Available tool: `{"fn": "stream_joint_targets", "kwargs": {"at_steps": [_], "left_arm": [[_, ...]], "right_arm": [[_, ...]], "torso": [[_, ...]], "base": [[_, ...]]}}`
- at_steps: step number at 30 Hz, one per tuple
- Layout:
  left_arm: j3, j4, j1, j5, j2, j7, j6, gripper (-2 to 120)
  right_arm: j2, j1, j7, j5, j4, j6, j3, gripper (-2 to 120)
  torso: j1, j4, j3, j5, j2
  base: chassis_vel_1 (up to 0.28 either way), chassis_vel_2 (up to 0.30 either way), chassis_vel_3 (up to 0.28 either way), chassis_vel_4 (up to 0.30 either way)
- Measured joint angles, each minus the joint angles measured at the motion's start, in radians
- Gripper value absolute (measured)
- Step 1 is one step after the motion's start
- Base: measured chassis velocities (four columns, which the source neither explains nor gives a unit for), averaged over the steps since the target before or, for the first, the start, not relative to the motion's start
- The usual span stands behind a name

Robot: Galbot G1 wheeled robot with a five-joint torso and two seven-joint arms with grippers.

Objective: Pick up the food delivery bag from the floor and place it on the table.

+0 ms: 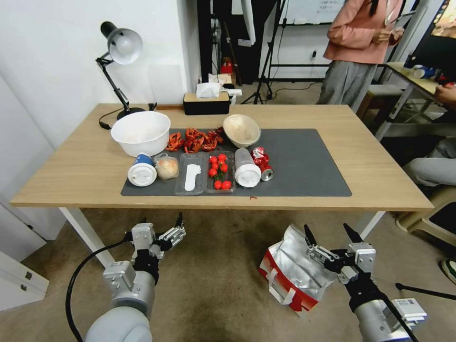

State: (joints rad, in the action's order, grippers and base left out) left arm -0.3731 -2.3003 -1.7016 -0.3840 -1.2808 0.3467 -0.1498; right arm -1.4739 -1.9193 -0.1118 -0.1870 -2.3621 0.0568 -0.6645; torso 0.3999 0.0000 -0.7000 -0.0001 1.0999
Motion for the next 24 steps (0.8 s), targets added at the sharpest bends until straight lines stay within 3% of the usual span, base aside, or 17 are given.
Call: {"fn": "stream_joint_targets", "kwargs": {"at_steps": [1, 5, 9, 11, 15, 24], "left_arm": [[0.0, 0.0, 0.0, 0.0, 0.0, 0.0, 0.0, 100], [-0.008, 0.034, -0.015, 0.016, 0.006, -0.026, 0.127, 100], [-0.01, 0.04, -0.017, 0.012, 0.007, -0.028, 0.165, 100], [-0.016, 0.051, -0.023, 0.01, 0.008, -0.036, 0.226, 100], [-0.022, 0.055, -0.024, -0.001, 0.009, -0.033, 0.265, 100], [-0.027, 0.052, -0.025, -0.018, 0.013, -0.028, 0.269, 100]], "right_arm": [[0.0, 0.0, 0.0, 0.0, 0.0, 0.0, 0.0, 100], [-0.003, -0.002, 0.001, 0.009, -0.001, -0.006, 0.001, 100], [-0.004, -0.005, 0.002, 0.014, -0.003, -0.011, 0.001, 100], [-0.005, -0.006, 0.003, 0.015, -0.004, -0.013, 0.001, 100], [-0.006, -0.007, 0.006, 0.015, -0.007, -0.015, 0.001, 100], [-0.012, -0.007, 0.005, 0.015, -0.005, -0.017, 0.009, 100]], "torso": [[0.0, 0.0, 0.0, 0.0, 0.0], [0.0, 0.0, 0.0, 0.0, 0.0], [0.0, -0.0002, 0.0, 0.0, 0.0], [0.0, 0.0, 0.0, 0.0002, 0.0], [0.0, -0.0001, 0.0, 0.0002, -0.001], [-0.016, -0.0001, 0.019, 0.0001, -0.035]], "base": [[0.0, 0.0, 0.0, 0.0], [0.0, 0.0, 0.0, 0.0], [0.0, 0.0, 0.0, 0.0], [0.0, 0.0, 0.0, 0.0], [0.0, 0.0, 0.0, 0.0], [0.0, 0.0, 0.0, 0.0]]}}
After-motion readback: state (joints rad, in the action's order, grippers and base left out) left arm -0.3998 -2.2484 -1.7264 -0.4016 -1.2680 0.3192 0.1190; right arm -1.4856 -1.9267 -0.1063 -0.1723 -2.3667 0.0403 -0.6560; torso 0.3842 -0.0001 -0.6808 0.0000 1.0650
